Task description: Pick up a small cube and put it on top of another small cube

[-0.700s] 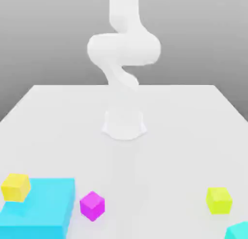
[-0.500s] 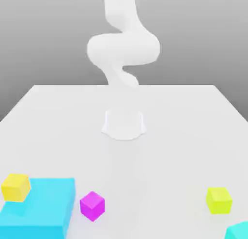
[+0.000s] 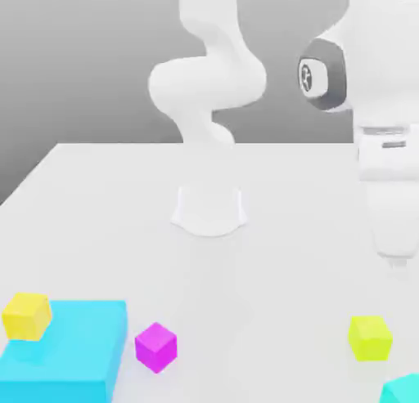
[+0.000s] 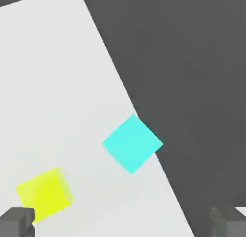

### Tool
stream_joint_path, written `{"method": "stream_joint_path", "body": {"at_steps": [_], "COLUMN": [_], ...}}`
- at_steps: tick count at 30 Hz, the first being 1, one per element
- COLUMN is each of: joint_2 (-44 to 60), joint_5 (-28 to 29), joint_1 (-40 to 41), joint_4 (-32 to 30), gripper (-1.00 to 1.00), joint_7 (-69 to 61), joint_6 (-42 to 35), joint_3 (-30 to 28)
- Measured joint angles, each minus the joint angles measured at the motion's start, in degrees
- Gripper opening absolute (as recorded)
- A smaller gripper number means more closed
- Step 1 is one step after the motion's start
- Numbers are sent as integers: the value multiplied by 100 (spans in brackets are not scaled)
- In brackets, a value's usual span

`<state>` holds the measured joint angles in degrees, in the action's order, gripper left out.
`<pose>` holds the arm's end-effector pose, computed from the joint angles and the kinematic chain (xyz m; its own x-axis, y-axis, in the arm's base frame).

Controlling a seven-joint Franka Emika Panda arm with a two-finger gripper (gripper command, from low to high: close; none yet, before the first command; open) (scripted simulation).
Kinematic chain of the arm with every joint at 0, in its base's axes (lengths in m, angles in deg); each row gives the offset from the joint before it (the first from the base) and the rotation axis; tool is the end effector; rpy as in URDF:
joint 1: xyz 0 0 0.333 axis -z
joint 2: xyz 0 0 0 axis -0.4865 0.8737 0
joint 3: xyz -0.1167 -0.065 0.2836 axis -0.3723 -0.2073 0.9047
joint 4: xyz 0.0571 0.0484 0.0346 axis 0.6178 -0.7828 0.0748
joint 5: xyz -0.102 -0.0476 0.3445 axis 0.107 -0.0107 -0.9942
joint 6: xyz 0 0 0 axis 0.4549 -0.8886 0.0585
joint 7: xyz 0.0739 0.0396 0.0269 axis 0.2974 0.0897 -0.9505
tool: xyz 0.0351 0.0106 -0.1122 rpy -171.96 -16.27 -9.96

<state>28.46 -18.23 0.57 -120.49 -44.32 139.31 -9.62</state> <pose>0.4179 0.2290 0.2984 0.8514 0.5056 0.1396 0.5163 -0.8547 -0.0539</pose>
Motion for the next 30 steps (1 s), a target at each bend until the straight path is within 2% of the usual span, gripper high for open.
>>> {"method": "stream_joint_path", "body": {"at_steps": [5, 9, 10, 17, 22, 30], "joint_2": [981, 1810, 2009, 2052, 1178, 1500], "joint_5": [660, 807, 811, 822, 778, 621], "joint_1": [-267, -344, -347, -347, -318, -172], "joint_4": [-178, -60, -23, -15, -171, 1340], "gripper": [0, 0, -100, -100, -100, -100], "joint_7": [-484, -508, -507, -502, -528, -105], "joint_6": [480, 1105, 1262, 1284, 565, -627], "joint_3": [54, 16, 14, 14, 48, -143]}}
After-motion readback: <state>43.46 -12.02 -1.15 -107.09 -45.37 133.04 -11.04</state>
